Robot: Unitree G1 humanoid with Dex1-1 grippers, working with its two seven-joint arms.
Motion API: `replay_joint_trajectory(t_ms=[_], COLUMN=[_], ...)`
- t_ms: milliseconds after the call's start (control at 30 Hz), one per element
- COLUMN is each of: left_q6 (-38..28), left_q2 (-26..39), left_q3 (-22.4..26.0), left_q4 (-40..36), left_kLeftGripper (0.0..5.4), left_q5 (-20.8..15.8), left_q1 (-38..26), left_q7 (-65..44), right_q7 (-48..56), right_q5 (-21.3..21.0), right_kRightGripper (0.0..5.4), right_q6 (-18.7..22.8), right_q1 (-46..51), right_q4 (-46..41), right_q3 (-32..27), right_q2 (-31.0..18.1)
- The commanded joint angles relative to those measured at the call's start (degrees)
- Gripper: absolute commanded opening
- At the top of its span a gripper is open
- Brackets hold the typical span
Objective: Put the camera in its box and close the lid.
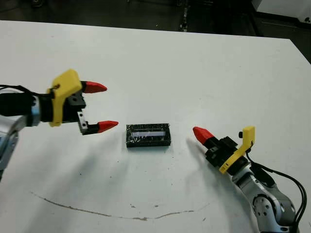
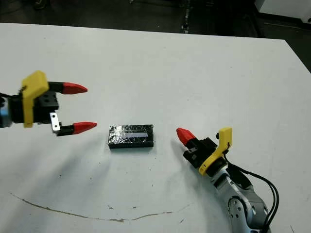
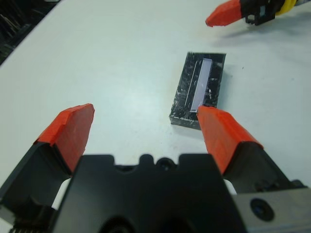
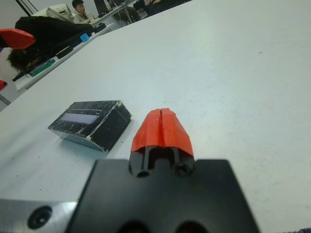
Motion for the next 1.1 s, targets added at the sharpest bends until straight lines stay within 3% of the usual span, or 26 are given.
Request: replay_joint_trajectory(t_ms=[33,133,233,433,700,967,1100], left_q6=[2.5,0.9,-2.8,-13.5,-20.9,-27.0,-29.5], left_q2=[-5.8,-18.0,-29.3,-41.9,-47.8,-47.0,-45.9], left_q3=[4.9,8.9,9.3,3.5,-1.1,0.5,2.7], left_q4=[-2.1,-6.4,-8.1,-4.2,0.2,1.2,0.8], left_kLeftGripper=[5.39,5.35,5.16,4.26,3.06,1.87,1.22], left_q5=[-4.5,-7.1,-9.3,-8.4,-5.5,-3.1,-3.3], left_q1=[3.7,7.9,10.9,16.0,20.5,23.0,24.9], left_q7=[7.8,22.4,32.1,36.9,40.9,43.1,43.3], right_q7=[-0.4,-0.4,-0.4,-1.8,-2.9,-6.3,-7.2], right_q5=[0.0,-0.4,-0.6,-0.4,-0.6,1.2,0.2], right_kRightGripper=[0.0,0.0,0.0,0.0,0.0,0.0,0.0], right_q6=[0.4,-0.3,-0.8,-0.8,-1.6,-3.1,-8.0], right_q1=[0.1,0.1,0.2,0.5,1.0,0.3,0.5], right_q4=[0.0,0.3,0.5,0.3,-0.6,-3.7,-5.8], right_q3=[-0.3,-0.1,-0.1,-0.5,-0.5,-5.1,-7.8], right_q2=[-0.5,-0.3,0.1,1.1,1.4,2.3,2.3])
